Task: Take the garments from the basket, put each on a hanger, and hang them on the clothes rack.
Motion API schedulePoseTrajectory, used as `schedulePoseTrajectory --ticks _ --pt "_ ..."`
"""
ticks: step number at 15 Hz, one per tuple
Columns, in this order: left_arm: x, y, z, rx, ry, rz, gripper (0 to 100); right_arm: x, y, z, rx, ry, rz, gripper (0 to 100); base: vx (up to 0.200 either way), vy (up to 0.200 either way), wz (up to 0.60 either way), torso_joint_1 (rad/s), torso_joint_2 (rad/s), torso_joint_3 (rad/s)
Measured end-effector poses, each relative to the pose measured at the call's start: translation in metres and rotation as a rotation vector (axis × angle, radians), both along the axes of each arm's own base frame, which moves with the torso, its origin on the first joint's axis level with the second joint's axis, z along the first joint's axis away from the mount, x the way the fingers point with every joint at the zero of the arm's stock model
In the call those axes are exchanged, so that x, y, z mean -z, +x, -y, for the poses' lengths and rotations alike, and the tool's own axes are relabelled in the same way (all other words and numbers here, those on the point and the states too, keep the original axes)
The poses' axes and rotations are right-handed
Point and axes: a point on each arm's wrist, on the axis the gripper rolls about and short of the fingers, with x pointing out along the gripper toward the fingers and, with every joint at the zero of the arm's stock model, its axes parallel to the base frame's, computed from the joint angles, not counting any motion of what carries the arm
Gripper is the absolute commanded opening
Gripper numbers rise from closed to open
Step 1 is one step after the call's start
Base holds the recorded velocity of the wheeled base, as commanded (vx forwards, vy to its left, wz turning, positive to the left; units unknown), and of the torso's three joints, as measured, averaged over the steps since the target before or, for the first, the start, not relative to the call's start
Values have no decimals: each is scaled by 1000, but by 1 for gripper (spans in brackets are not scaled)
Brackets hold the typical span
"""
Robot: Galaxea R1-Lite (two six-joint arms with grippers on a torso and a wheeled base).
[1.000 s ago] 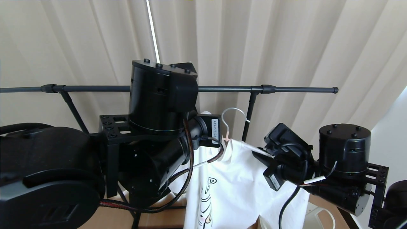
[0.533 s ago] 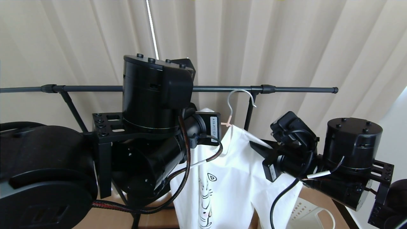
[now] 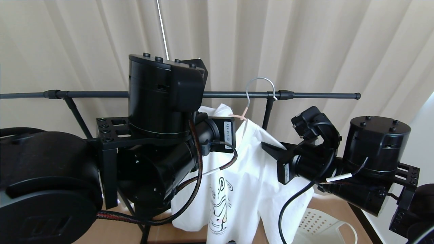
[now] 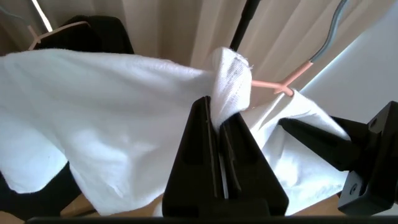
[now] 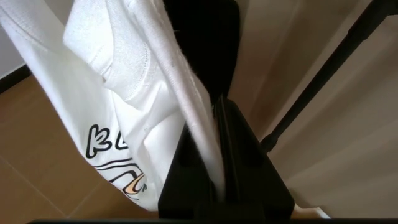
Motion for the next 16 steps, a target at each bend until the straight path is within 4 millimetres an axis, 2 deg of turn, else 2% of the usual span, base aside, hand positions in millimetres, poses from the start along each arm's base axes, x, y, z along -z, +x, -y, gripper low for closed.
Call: schedulePoseTrajectory --ticks 5,6,12,16 --pt "2 1 -1 1 37 6 0 -2 -1 2 -10 12 9 0 0 0 0 0 0 0" --pt "3 1 -1 3 47 8 100 -3 -1 2 -11 20 19 0 0 0 0 0 0 0" --pt "4 -3 -5 13 82 19 100 -6 2 4 -3 47 55 0 0 0 0 0 0 0" --pt "-4 -10 -21 5 85 42 100 -4 7 18 -48 49 44 0 0 0 0 0 0 0"
